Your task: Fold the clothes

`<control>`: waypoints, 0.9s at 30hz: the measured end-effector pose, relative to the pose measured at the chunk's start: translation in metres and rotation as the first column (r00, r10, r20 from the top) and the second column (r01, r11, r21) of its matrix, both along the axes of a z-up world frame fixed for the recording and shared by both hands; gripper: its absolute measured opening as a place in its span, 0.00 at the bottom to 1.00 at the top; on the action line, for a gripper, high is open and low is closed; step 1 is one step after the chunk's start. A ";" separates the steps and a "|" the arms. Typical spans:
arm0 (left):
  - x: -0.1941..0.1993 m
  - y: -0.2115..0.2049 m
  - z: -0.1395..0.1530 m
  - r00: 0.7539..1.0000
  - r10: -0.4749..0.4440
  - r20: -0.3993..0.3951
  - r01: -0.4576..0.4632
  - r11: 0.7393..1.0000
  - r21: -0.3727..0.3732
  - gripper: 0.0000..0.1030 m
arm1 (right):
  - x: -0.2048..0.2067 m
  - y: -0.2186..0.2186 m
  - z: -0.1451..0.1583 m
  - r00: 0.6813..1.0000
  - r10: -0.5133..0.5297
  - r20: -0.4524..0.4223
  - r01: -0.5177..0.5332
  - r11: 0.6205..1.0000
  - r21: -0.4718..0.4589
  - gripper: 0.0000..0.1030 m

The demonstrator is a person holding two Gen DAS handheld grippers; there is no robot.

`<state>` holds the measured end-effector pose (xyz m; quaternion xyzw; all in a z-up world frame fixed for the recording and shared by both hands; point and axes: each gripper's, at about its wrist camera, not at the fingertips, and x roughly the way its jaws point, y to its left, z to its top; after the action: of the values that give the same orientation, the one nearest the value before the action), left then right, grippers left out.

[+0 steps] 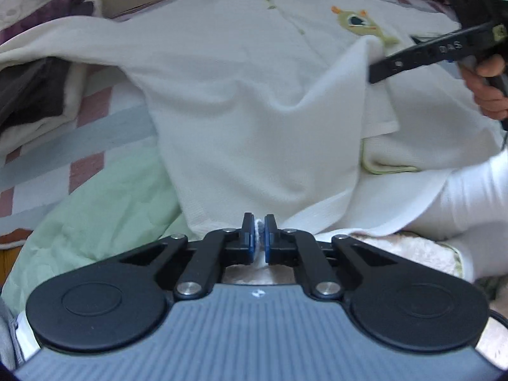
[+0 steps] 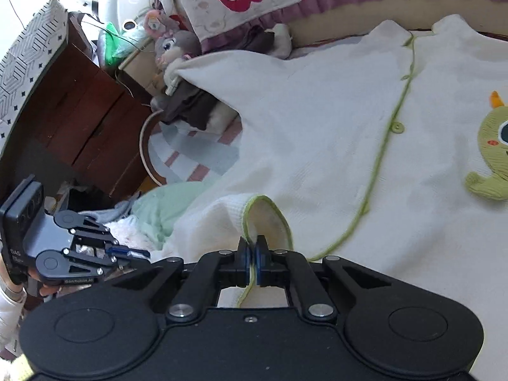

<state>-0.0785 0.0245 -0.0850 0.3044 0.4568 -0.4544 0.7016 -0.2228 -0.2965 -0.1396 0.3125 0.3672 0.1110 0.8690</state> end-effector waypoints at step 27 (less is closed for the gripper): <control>-0.041 0.162 0.049 0.706 0.700 -0.105 -0.647 0.578 -0.497 0.04 | 0.004 0.011 -0.058 0.934 0.290 -0.207 -0.087 0.750 0.655 0.06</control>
<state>-0.1190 0.1864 -0.0361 -0.0613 0.3674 -0.2388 0.8968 -0.2186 -0.2853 -0.1973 0.5617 0.4635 0.2687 0.6305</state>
